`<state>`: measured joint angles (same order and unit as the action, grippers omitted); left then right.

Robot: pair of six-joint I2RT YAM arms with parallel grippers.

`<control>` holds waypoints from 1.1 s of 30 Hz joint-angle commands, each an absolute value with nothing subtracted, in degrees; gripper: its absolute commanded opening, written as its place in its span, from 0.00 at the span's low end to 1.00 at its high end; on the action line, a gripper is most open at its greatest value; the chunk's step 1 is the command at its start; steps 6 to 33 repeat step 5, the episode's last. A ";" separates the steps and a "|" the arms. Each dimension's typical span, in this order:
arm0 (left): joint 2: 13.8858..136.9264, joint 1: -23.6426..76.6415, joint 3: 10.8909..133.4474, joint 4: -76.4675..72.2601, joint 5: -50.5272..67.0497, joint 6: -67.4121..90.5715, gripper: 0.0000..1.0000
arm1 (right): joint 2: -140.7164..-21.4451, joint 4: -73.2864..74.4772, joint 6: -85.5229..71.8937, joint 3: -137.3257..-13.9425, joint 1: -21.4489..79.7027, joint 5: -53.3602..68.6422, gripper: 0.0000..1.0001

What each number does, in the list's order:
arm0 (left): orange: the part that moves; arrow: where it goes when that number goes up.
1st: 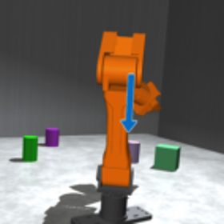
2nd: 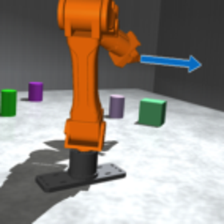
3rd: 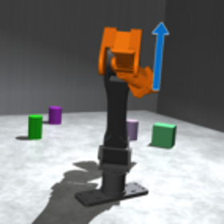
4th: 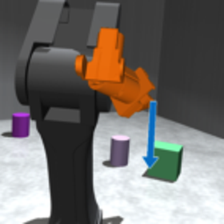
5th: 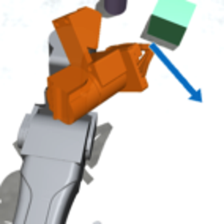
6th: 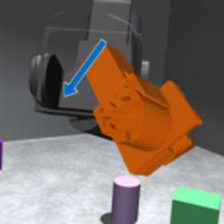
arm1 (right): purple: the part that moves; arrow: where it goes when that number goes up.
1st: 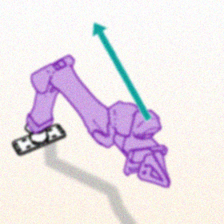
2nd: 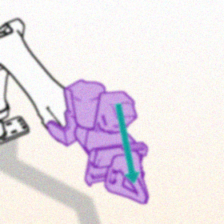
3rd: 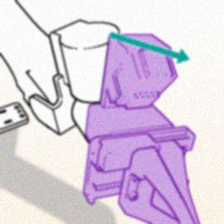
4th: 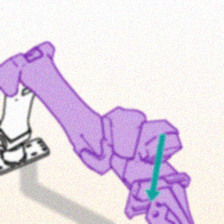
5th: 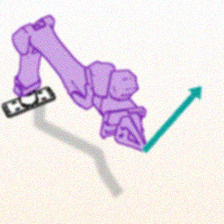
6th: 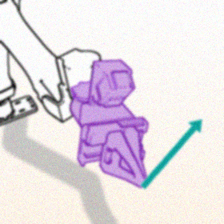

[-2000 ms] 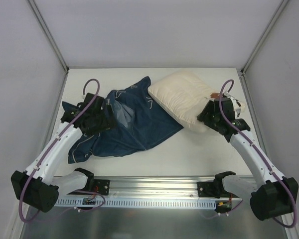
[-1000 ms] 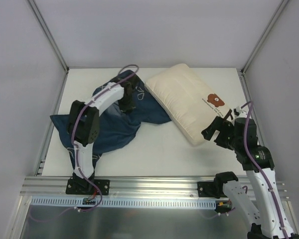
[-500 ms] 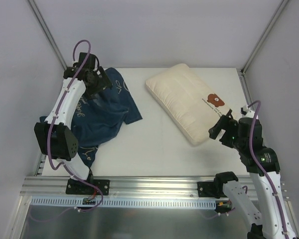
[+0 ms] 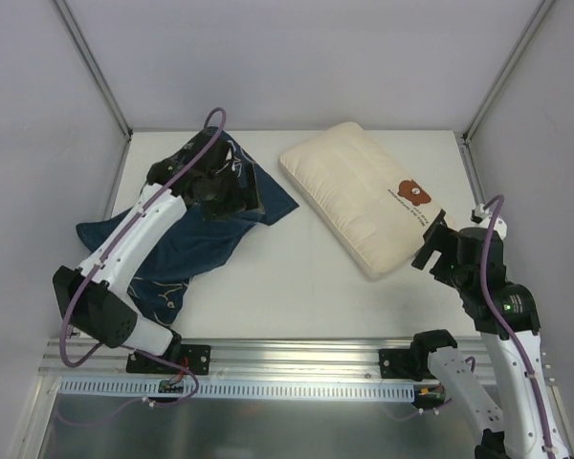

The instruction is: Remove the pillowcase from the pillow

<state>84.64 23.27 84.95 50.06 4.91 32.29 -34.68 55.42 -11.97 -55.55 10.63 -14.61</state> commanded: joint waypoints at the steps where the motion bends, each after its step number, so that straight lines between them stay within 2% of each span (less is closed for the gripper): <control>1: 79.73 26.71 83.32 50.98 9.75 31.99 0.94 | -34.45 57.65 -12.13 -54.76 10.28 -19.94 0.96; 5: 73.58 28.82 82.79 50.89 10.37 31.99 0.95 | -34.80 57.74 -12.48 -53.44 10.37 -21.71 0.96; 33: 73.58 28.82 82.79 50.89 10.37 31.99 0.95 | -34.80 57.74 -12.48 -53.44 10.37 -21.71 0.96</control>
